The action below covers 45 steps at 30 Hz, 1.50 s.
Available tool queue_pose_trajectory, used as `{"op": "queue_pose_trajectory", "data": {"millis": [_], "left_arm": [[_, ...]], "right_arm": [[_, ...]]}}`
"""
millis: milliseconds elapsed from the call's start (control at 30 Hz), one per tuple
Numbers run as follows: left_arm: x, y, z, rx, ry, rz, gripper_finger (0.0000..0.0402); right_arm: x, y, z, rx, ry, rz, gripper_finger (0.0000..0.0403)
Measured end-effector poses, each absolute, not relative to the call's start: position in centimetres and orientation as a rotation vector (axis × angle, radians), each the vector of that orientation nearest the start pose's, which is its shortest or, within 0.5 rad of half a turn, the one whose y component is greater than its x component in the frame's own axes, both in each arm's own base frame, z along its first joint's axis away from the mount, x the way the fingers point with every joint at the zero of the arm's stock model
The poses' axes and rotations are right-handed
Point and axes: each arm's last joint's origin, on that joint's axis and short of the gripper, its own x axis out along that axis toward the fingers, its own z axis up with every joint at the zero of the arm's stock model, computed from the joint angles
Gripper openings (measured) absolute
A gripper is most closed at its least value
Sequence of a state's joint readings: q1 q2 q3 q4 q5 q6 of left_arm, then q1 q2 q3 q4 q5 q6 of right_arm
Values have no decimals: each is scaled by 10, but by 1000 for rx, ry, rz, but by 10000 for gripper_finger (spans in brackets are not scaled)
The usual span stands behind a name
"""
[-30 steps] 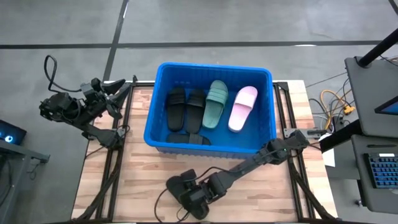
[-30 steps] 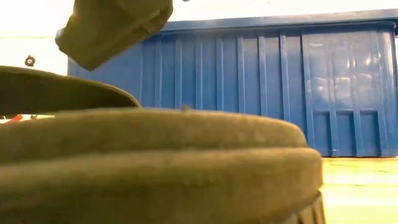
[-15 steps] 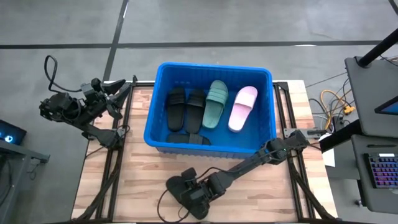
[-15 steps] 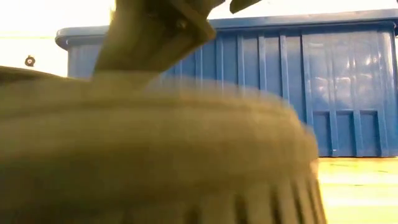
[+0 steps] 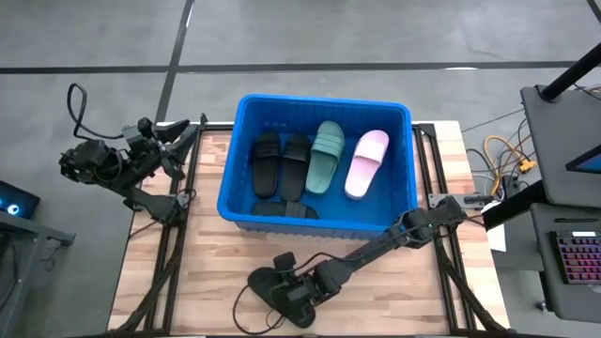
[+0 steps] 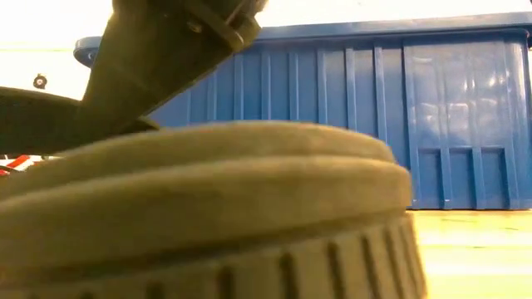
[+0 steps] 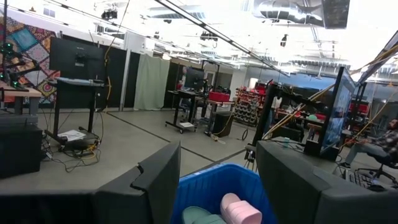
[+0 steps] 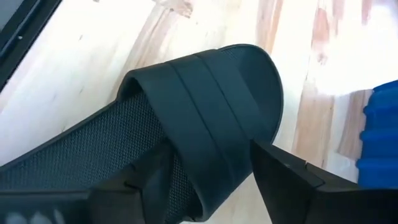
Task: Pick and place slides into bin
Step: Put the black slide into the blue bin
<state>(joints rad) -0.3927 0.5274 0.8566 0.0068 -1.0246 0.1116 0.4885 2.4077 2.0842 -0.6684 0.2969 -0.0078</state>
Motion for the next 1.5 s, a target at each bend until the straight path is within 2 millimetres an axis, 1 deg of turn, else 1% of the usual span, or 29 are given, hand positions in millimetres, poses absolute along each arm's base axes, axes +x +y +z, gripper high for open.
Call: {"op": "queue_pose_trajectory", "data": {"millis": [100,200,300,400,467,567,700,867,967,1133,1400,1500], "left_arm": [[86,-9,400,-115,-223,638,194],[86,-9,400,-115,-223,638,194],[86,-9,400,-114,-223,638,194],[86,-9,399,-113,-222,638,194],[86,-9,399,-112,-220,638,194],[86,-9,399,-112,-220,638,194],[86,-9,399,-113,-221,638,194],[86,-9,400,-115,-224,634,194],[87,-9,400,-114,-224,628,194],[87,-10,400,-112,-226,612,194],[88,-10,400,-112,-227,607,194],[88,-11,400,-109,-230,588,194]], "right_arm": [[463,236,180,-397,907,156,187],[464,236,180,-388,907,147,157],[464,236,180,-384,907,146,111],[464,236,180,-385,907,146,54],[462,235,183,-419,907,156,22],[462,228,195,-483,886,135,14],[461,211,220,-508,868,88,10],[449,192,250,-533,890,-8,10],[439,183,277,-534,860,-52,9],[422,169,325,-464,764,-84,9],[384,151,392,-391,623,-97,9],[370,145,412,-361,577,-101,9]]}}
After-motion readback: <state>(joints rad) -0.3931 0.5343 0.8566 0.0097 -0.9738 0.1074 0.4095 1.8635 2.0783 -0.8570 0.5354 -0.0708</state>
